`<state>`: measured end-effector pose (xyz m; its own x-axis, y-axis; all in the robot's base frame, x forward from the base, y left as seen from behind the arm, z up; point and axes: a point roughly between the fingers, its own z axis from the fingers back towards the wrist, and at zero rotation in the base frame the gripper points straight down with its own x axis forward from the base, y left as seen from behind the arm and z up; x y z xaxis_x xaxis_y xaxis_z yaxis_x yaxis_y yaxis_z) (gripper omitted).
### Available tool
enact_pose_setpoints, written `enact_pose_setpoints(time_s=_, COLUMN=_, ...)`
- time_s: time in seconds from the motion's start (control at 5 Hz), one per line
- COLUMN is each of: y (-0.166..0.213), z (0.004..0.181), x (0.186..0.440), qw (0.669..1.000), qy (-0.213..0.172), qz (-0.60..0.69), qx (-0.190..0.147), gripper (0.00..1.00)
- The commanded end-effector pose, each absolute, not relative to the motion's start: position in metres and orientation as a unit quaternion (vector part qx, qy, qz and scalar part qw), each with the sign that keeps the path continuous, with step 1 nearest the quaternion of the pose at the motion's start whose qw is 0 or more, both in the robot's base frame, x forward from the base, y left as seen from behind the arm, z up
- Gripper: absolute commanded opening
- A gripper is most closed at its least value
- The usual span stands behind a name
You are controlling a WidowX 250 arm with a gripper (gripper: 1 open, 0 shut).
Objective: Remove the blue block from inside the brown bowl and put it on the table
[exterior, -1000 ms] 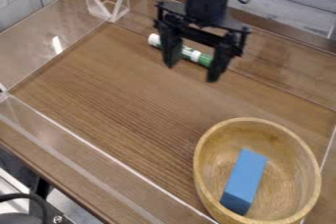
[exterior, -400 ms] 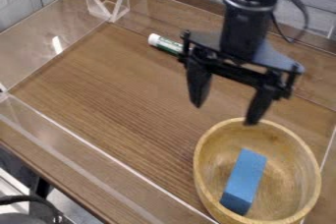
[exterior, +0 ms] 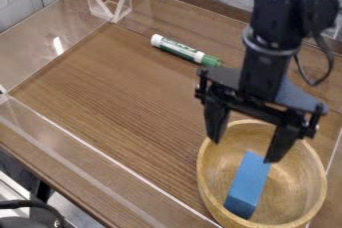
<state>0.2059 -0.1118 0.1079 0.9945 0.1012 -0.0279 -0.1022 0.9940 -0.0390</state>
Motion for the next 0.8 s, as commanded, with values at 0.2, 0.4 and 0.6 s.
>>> enact_pose_setpoints(time_s=0.2, y=-0.118, z=0.101, x=0.210, qw=0.998, qy=-0.018, qz=0.047, qx=-0.044, gripper=1.00)
enact_pose_setpoints(time_s=0.4, y=-0.118, z=0.095, x=0.211, qw=0.998, qy=-0.017, qz=0.044, qx=-0.048, gripper=1.00)
enact_pose_setpoints(time_s=0.6, y=-0.118, z=0.090, x=0.214, qw=0.997, qy=-0.021, qz=0.043, qx=-0.053, gripper=1.00)
